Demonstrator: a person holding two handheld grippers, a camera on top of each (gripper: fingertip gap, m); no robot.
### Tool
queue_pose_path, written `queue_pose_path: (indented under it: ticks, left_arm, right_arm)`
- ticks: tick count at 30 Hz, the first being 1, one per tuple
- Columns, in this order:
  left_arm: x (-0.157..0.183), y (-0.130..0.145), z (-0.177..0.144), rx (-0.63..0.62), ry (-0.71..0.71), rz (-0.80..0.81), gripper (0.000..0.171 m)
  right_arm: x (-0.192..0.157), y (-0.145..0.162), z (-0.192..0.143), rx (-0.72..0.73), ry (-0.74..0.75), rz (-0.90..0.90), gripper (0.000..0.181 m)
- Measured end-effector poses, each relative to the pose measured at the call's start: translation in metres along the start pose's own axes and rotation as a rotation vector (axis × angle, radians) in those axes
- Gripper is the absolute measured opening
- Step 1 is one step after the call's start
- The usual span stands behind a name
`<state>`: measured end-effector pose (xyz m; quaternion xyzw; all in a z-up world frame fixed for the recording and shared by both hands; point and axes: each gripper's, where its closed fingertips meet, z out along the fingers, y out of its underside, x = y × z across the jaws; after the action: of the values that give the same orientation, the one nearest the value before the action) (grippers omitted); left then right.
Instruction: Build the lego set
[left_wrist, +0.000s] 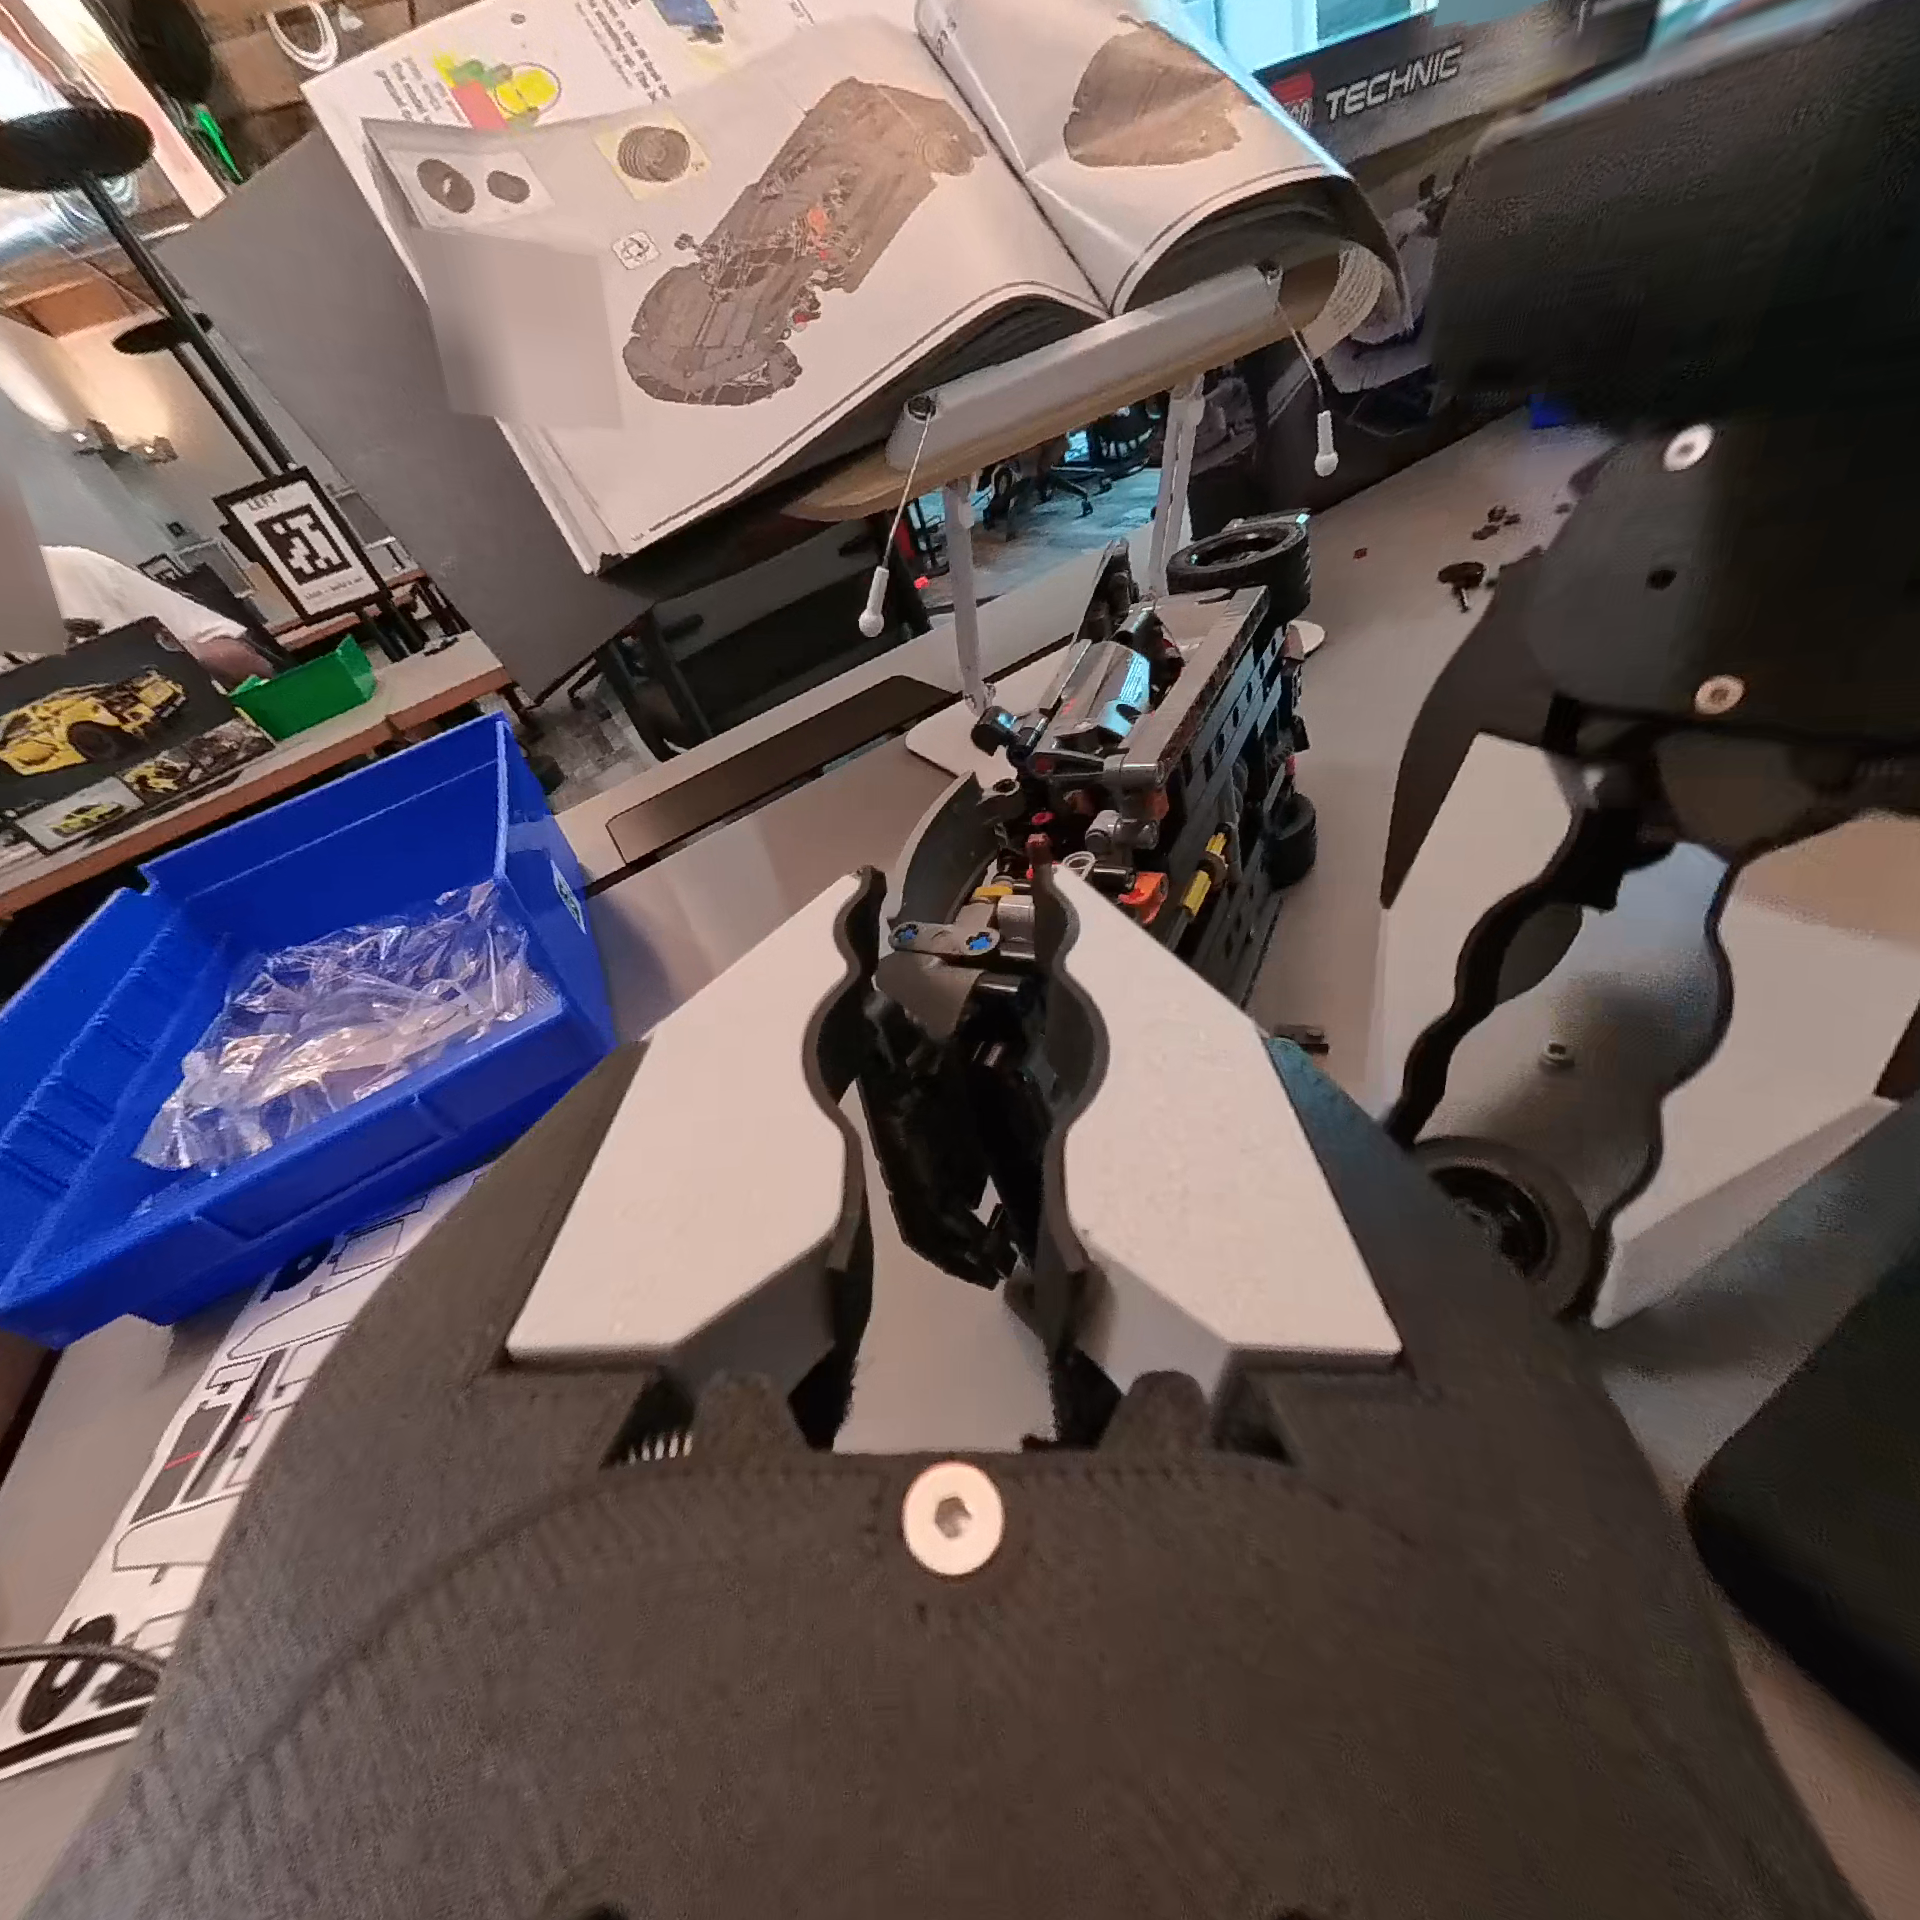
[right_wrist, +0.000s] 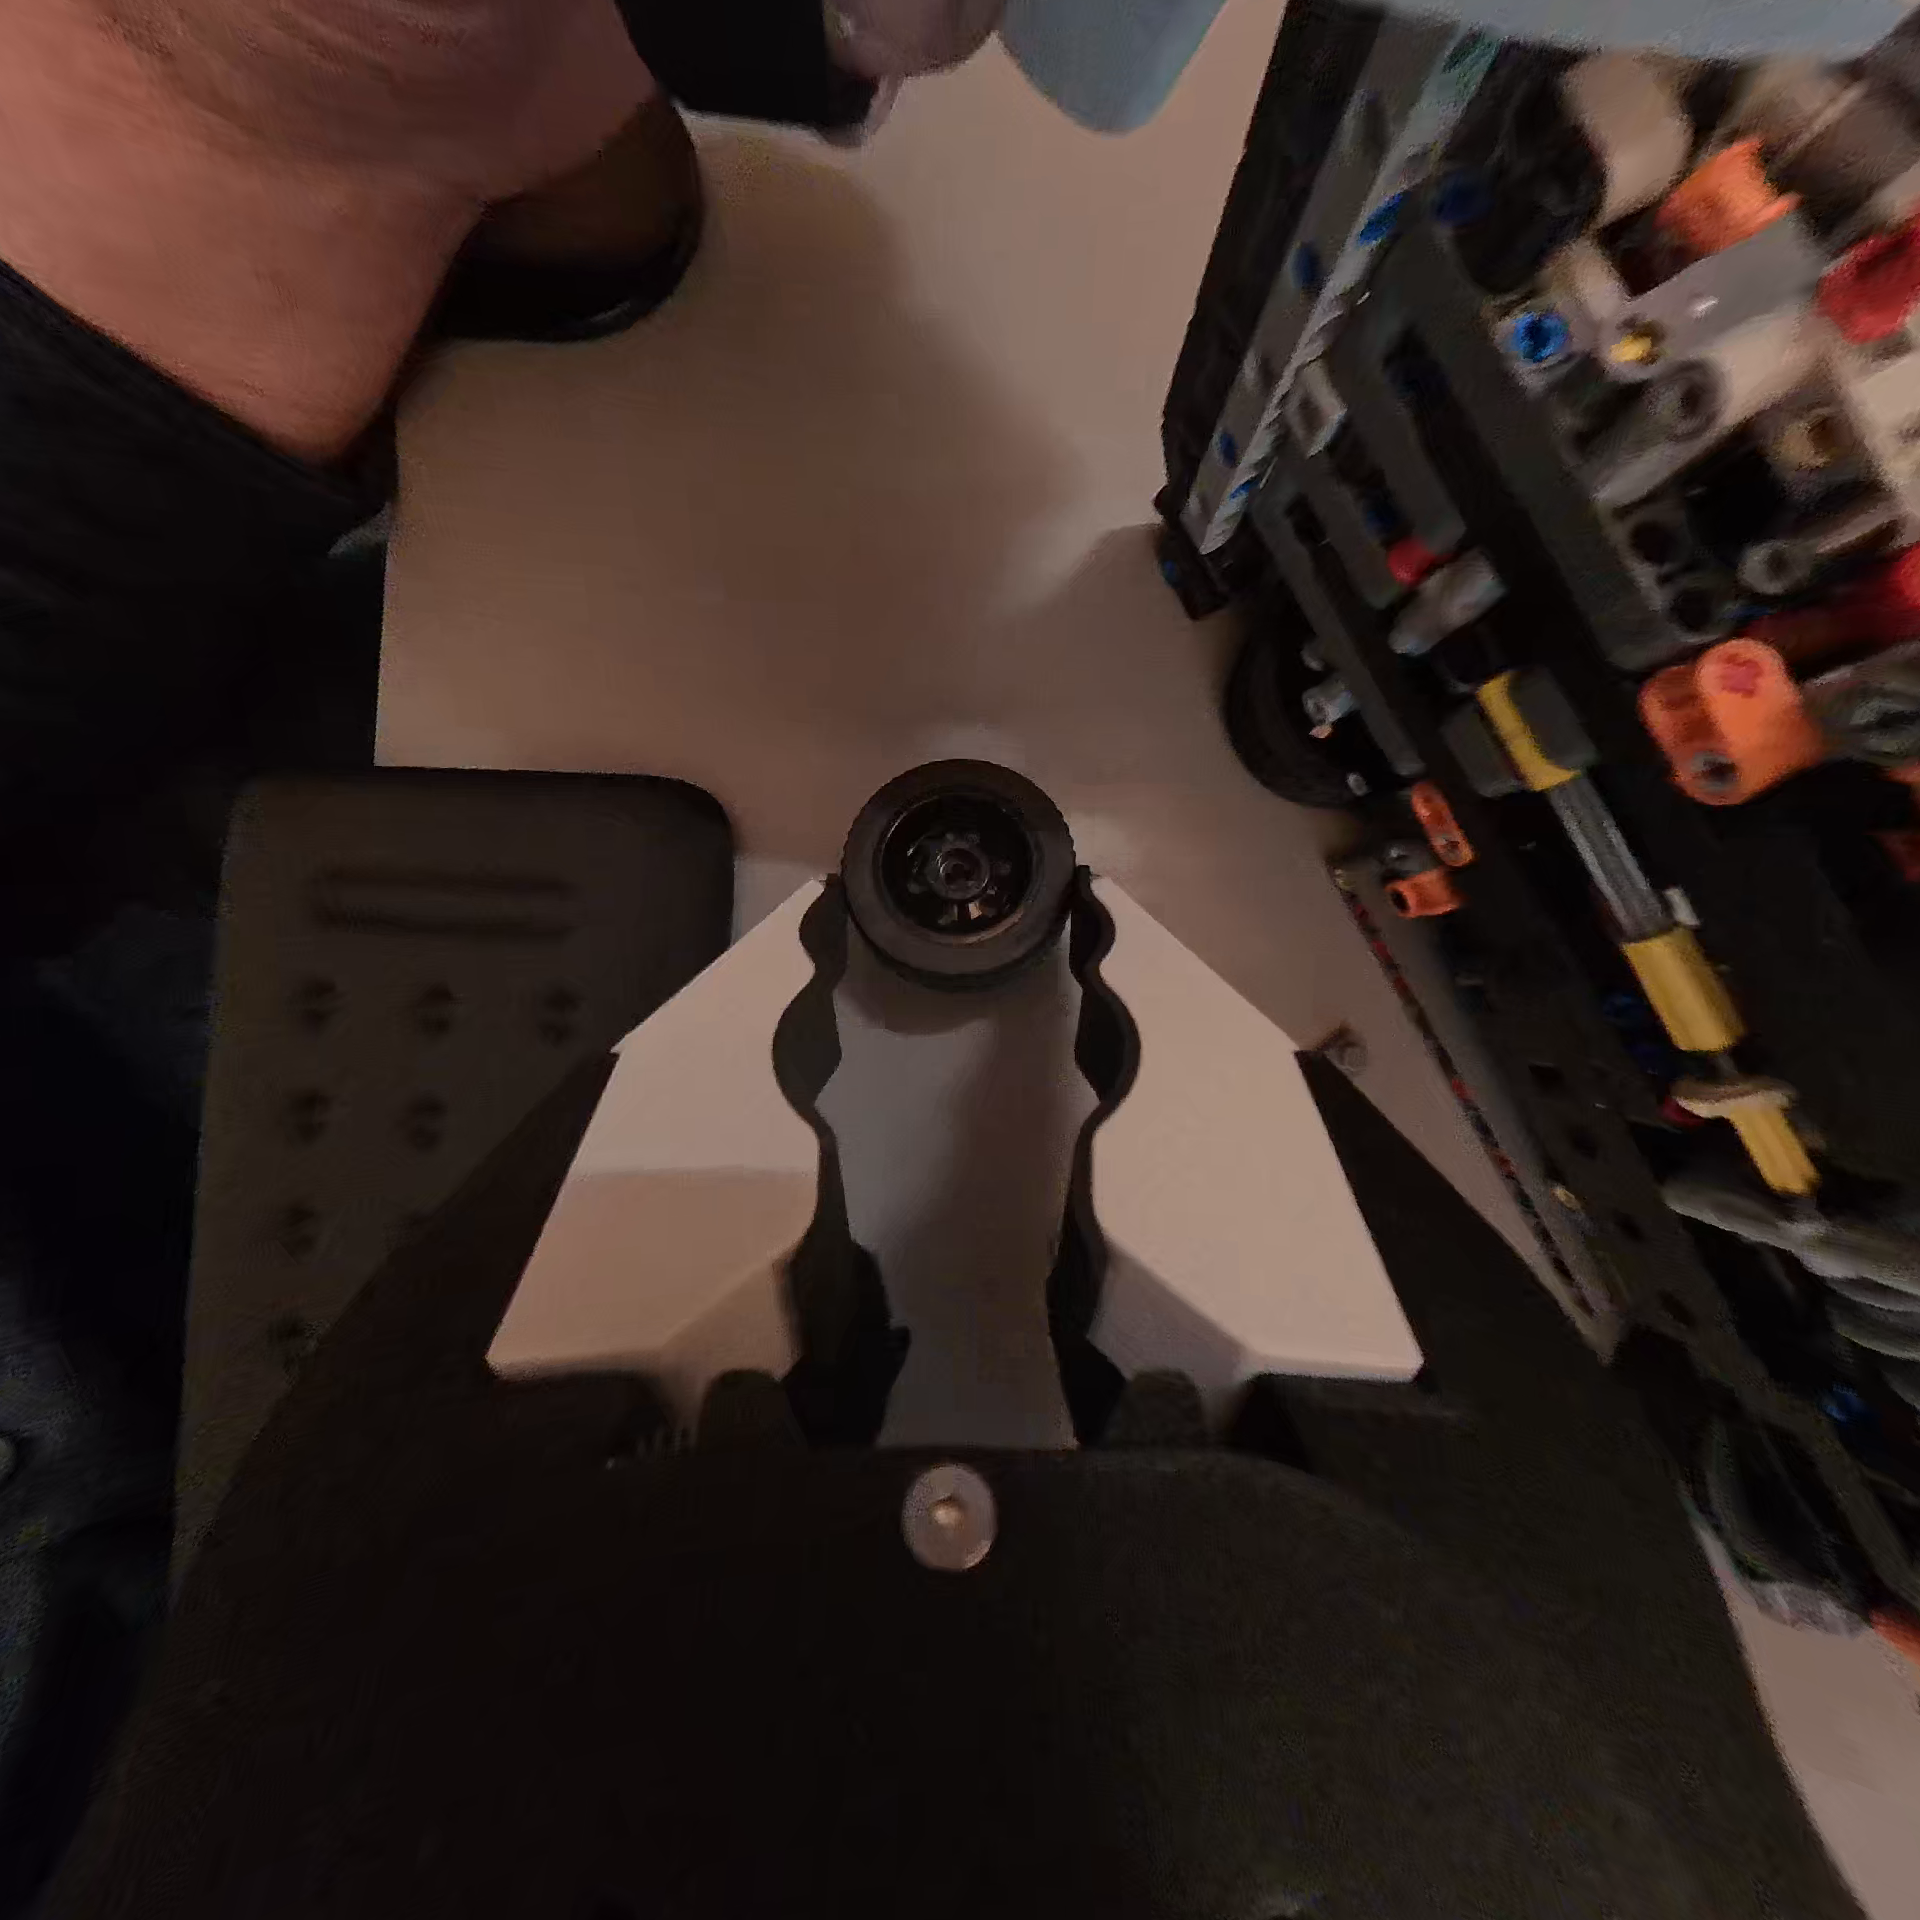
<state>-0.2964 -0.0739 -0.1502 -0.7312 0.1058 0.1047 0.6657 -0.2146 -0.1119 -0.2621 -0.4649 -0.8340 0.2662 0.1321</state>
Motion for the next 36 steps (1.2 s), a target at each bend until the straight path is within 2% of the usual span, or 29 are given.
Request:
queue_pose_path:
  ticks: [5, 8, 10, 12, 15, 18, 22, 36]
  left_arm:
    - [-0.002, 0.001, -0.001, 0.012, 0.02, -0.054, 0.032]
    - [-0.001, -0.005, -0.003, 0.049, 0.04, -0.093, 0.034]
    - [-0.004, -0.006, -0.008, 0.076, 0.077, -0.183, 0.037]
    - [-0.008, -0.009, -0.014, 0.132, 0.117, -0.276, 0.04]
    - [-0.01, -0.006, -0.015, 0.14, 0.117, -0.301, 0.041]
    - [-0.005, 0.0, -0.009, 0.116, 0.131, -0.286, 0.04]
    - [-0.001, 0.003, -0.007, 0.104, 0.133, -0.269, 0.037]
    - [0.0, 0.004, -0.007, 0.101, 0.137, -0.273, 0.033]
  right_arm:
    - [-0.002, 0.004, 0.007, -0.002, -0.021, 0.001, 0.042]
    - [-0.002, -0.004, -0.003, 0.04, -0.021, -0.004, 0.042]
    - [0.002, -0.014, -0.019, 0.079, 0.0, -0.024, 0.042]
    - [0.013, -0.035, -0.048, 0.168, 0.066, -0.048, 0.033]
    - [0.032, -0.068, -0.079, 0.286, 0.118, -0.03, 0.022]
    - [0.057, -0.079, -0.081, 0.277, 0.194, -0.037, 0.014]
    - [0.07, -0.089, -0.076, 0.24, 0.223, -0.063, 0.01]
    - [0.073, -0.088, -0.053, 0.041, 0.071, -0.064, 0.005]
